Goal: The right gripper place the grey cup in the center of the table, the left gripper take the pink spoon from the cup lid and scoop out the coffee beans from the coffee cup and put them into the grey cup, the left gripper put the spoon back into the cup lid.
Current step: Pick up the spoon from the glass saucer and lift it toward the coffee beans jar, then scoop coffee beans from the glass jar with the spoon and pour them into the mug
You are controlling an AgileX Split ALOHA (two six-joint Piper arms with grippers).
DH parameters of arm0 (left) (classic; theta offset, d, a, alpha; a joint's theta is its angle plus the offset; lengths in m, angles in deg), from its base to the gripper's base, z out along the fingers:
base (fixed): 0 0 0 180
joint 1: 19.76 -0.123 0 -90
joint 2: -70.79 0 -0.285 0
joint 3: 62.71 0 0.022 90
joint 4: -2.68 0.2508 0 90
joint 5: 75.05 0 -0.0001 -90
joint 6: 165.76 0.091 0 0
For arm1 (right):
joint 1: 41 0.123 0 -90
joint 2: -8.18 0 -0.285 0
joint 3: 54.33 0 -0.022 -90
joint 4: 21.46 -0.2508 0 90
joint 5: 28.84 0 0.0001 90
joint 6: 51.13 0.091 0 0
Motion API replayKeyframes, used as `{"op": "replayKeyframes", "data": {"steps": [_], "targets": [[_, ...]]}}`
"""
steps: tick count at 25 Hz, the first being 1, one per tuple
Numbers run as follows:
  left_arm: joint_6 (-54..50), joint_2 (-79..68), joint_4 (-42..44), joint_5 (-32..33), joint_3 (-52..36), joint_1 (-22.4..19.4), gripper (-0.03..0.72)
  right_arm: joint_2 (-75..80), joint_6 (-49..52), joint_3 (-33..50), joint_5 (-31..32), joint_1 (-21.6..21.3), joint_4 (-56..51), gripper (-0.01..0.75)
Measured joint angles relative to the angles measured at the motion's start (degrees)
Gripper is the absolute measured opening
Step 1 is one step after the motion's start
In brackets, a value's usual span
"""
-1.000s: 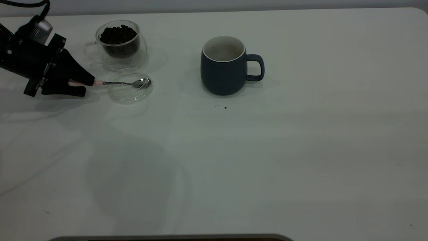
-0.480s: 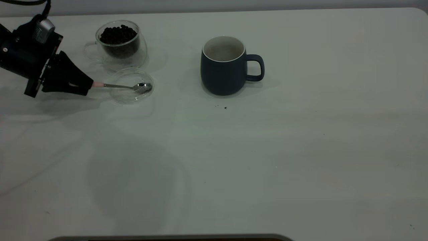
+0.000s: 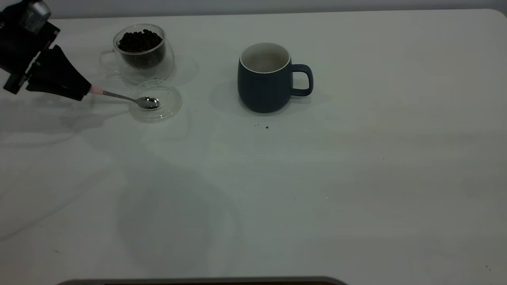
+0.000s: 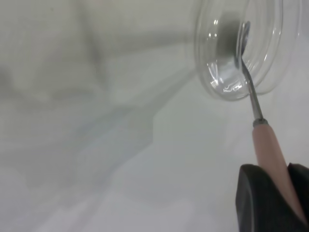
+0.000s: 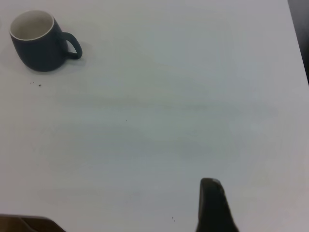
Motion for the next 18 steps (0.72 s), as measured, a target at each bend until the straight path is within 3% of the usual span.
{"op": "replayKeyframes", "data": {"steps": [4, 13, 18], "targets": [[0.84, 2.43, 1.23, 0.40, -0.06, 0.00, 0.126, 0.00, 0.00, 0.00, 0.00, 0.00, 0.00, 0.507], [3.31, 7.00, -2.16, 9.31, 4.07, 0.00, 0.125, 0.00, 0.00, 0.00, 0.00, 0.00, 0.00, 0.507], [3.71, 8.15, -4.60, 10.04, 8.48, 0.00, 0.125, 0.00, 0.00, 0.00, 0.00, 0.00, 0.00, 0.507]]}}
